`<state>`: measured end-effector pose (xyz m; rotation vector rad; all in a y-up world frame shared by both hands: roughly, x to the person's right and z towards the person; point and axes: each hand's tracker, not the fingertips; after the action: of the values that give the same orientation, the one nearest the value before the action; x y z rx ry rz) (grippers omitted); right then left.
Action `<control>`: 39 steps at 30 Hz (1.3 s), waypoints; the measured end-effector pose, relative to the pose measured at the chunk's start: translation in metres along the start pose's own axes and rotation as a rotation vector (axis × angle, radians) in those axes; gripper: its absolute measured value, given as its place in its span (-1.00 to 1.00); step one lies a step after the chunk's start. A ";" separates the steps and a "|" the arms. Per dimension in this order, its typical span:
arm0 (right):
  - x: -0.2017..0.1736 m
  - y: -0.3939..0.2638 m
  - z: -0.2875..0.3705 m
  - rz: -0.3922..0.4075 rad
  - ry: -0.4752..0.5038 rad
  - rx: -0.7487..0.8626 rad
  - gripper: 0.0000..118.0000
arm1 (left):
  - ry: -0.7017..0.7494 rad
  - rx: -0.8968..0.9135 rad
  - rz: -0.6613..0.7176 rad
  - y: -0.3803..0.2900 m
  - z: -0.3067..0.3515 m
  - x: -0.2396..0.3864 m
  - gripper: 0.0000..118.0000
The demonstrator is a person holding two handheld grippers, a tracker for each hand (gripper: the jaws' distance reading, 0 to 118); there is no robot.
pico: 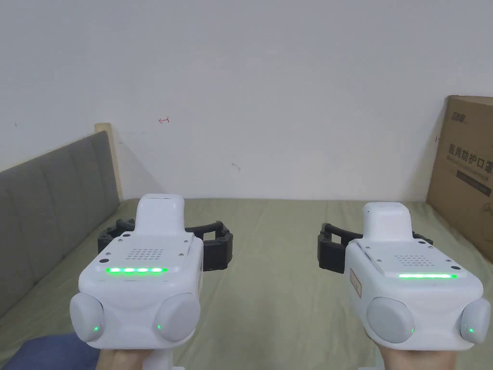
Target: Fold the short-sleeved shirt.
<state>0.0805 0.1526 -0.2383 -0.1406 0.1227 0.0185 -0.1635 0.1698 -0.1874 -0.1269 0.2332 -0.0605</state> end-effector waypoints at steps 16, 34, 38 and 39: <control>0.002 -0.008 -0.001 -0.030 0.011 -0.033 0.58 | -0.053 -0.018 -0.003 -0.003 -0.005 0.001 0.97; 0.004 -0.010 0.000 -0.019 -0.010 -0.016 0.58 | -0.093 -0.026 -0.007 -0.008 -0.008 0.006 0.97; 0.004 -0.012 -0.002 -0.017 -0.008 -0.023 0.58 | -0.079 -0.055 0.043 -0.008 -0.012 0.003 0.97; 0.003 -0.012 -0.002 -0.015 -0.009 -0.025 0.58 | -0.061 -0.074 0.031 -0.006 -0.012 0.003 0.97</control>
<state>0.0838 0.1410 -0.2386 -0.1666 0.1122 0.0056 -0.1635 0.1617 -0.1989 -0.1980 0.1770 -0.0171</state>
